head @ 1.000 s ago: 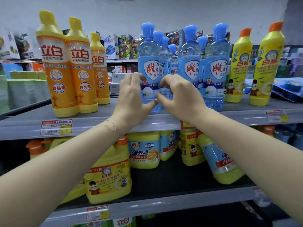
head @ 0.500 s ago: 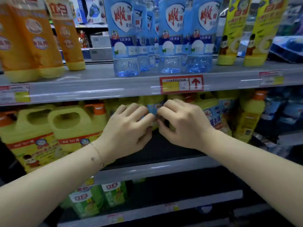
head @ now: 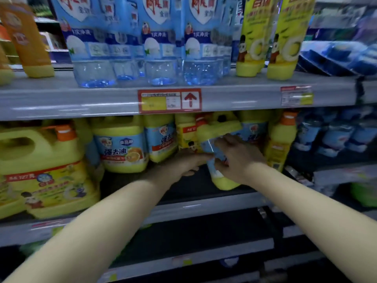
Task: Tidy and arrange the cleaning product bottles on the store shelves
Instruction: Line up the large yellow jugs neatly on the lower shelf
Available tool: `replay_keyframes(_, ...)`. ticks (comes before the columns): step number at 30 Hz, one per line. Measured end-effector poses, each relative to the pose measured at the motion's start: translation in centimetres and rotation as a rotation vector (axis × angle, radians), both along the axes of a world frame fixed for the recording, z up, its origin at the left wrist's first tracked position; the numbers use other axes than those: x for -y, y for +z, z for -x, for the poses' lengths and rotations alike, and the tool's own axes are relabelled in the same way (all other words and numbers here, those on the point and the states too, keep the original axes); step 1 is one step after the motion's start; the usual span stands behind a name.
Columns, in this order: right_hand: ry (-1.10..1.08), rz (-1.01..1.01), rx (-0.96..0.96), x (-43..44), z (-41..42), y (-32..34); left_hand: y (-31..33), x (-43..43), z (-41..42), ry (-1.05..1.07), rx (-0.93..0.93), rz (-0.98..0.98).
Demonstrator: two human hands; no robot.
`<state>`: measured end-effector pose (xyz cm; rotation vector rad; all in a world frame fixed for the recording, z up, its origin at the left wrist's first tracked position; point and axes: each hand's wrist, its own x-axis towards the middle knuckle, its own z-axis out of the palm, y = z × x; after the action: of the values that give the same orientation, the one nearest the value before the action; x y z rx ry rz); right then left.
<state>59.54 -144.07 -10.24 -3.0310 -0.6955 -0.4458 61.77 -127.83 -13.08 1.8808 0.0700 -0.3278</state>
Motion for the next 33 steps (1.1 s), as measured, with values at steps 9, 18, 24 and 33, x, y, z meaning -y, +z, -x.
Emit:
replay_keyframes(9,-0.029,-0.169,-0.055,4.6,-1.6,-3.6,-0.9,5.7,-2.8,0.1,0.123,0.379)
replay_keyframes(18,0.007,-0.274,0.016,6.7,-3.1,-6.7,-2.5,6.1,-4.6,0.029,0.379,0.253)
replay_keyframes(24,0.023,-0.244,0.06,6.5,-3.3,-6.6,-2.5,6.2,-5.6,-0.077,0.399,0.082)
replay_keyframes(33,0.211,-0.064,0.28,2.9,-2.9,-5.0,-2.3,-1.5,-4.2,-0.113,0.247,-0.707)
